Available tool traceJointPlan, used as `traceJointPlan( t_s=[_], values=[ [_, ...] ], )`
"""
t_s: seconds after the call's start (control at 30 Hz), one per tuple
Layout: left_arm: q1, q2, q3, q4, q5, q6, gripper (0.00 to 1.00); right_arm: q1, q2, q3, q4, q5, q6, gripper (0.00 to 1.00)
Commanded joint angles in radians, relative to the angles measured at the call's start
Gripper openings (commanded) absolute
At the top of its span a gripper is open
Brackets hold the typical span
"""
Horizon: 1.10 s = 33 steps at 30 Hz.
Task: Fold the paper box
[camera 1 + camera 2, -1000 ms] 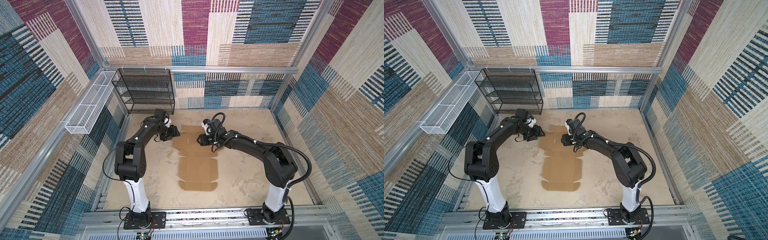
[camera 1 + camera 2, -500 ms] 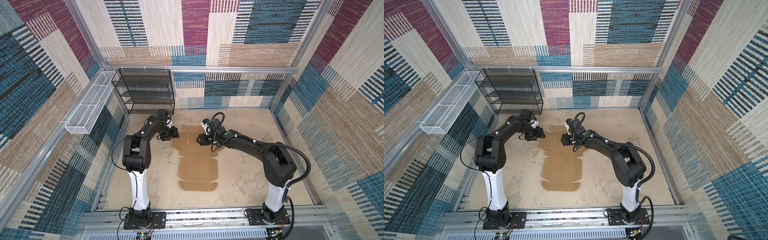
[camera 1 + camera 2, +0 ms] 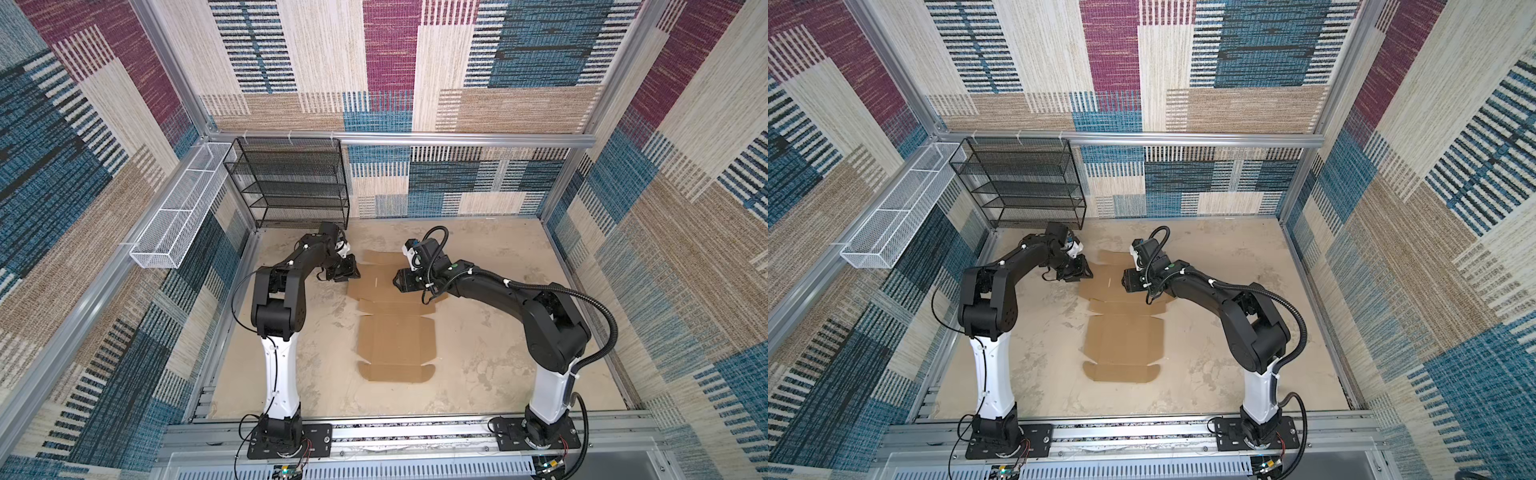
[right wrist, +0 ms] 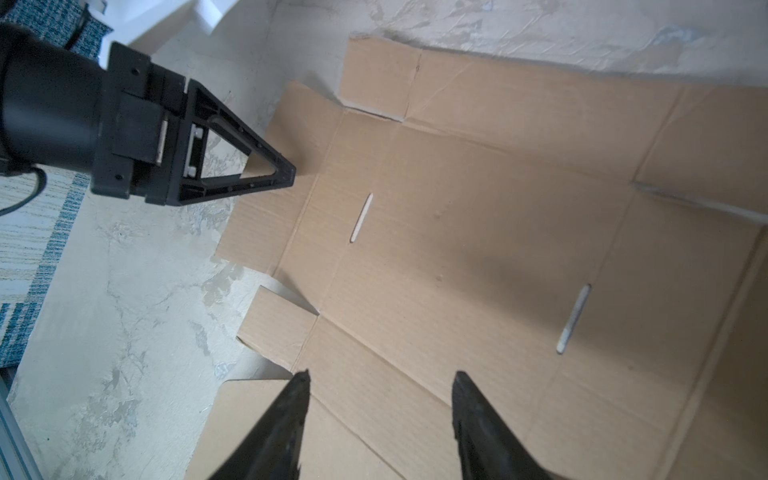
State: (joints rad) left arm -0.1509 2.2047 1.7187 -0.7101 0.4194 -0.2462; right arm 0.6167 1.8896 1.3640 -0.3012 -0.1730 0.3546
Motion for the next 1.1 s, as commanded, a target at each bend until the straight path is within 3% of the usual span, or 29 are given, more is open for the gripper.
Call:
traceJointPlan(
  t_s=[0.0,0.3,0.53,0.77,0.97,1.07],
  values=[
    [-0.001,0.004,-0.014,0.044,0.036,-0.018,0.36,-0.002,-0.001,0.010,0.023,0.008,0.006,0.57],
    [0.000,-0.018,-0.062,0.094,0.025,-0.041,0.00,-0.003,-0.014,0.007,0.023,0.008,0.023,0.58],
    [-0.001,-0.110,-0.198,0.229,0.025,-0.088,0.00,-0.002,-0.039,0.010,0.025,-0.003,0.122,0.66],
    [-0.023,-0.316,-0.520,0.568,-0.077,-0.201,0.00,-0.003,-0.060,0.007,0.102,0.027,0.404,0.77],
    [-0.050,-0.458,-0.728,0.804,-0.173,-0.247,0.00,-0.024,-0.049,-0.021,0.234,-0.024,0.782,0.78],
    [-0.065,-0.513,-0.811,0.903,-0.211,-0.263,0.00,-0.028,-0.014,0.024,0.214,-0.016,0.910,0.77]
  ],
)
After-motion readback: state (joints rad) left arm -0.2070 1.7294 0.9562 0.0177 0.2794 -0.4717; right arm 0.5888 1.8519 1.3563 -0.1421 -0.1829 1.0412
